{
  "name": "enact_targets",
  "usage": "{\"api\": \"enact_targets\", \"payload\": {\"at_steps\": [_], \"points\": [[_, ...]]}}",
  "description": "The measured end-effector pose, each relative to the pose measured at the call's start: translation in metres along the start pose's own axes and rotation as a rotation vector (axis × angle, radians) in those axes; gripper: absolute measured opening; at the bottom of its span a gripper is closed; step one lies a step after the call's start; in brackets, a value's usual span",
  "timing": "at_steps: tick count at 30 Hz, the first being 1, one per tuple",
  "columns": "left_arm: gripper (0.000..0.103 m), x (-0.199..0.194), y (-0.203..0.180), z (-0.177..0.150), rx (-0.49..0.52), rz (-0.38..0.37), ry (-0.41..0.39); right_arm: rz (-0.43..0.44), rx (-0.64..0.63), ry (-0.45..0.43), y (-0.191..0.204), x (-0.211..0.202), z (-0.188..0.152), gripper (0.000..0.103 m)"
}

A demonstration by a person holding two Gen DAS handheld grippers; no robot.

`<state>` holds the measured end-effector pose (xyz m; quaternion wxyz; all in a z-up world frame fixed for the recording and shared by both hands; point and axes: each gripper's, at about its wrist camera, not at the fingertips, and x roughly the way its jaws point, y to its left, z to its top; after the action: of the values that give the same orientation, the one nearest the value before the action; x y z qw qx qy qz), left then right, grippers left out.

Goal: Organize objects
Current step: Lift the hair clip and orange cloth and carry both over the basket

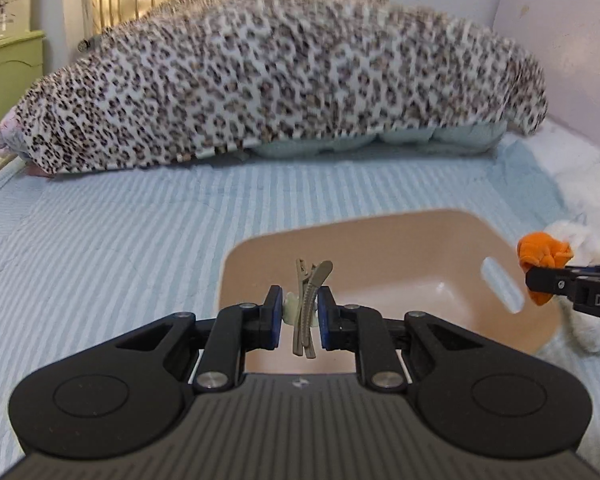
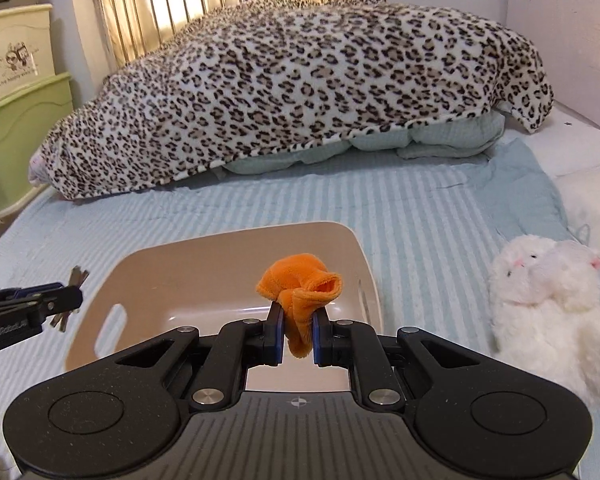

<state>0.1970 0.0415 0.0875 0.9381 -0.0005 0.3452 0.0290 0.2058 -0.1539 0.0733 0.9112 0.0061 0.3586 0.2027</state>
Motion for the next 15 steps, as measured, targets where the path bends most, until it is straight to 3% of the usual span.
{"api": "enact_targets", "payload": {"at_steps": [9, 14, 15], "points": [[0.020, 0.077, -0.012, -0.023, 0.018, -0.013, 0.201, -0.018, -0.056, 0.143, 0.006, 0.068, -0.012, 0.013], [0.025, 0.079, -0.014, -0.028, 0.038, -0.014, 0.225, -0.034, -0.093, 0.176, 0.012, 0.081, -0.025, 0.015], [0.027, 0.074, -0.014, -0.026, 0.043, -0.012, 0.218, -0.032, -0.090, 0.176, 0.012, 0.080, -0.025, 0.022]]}}
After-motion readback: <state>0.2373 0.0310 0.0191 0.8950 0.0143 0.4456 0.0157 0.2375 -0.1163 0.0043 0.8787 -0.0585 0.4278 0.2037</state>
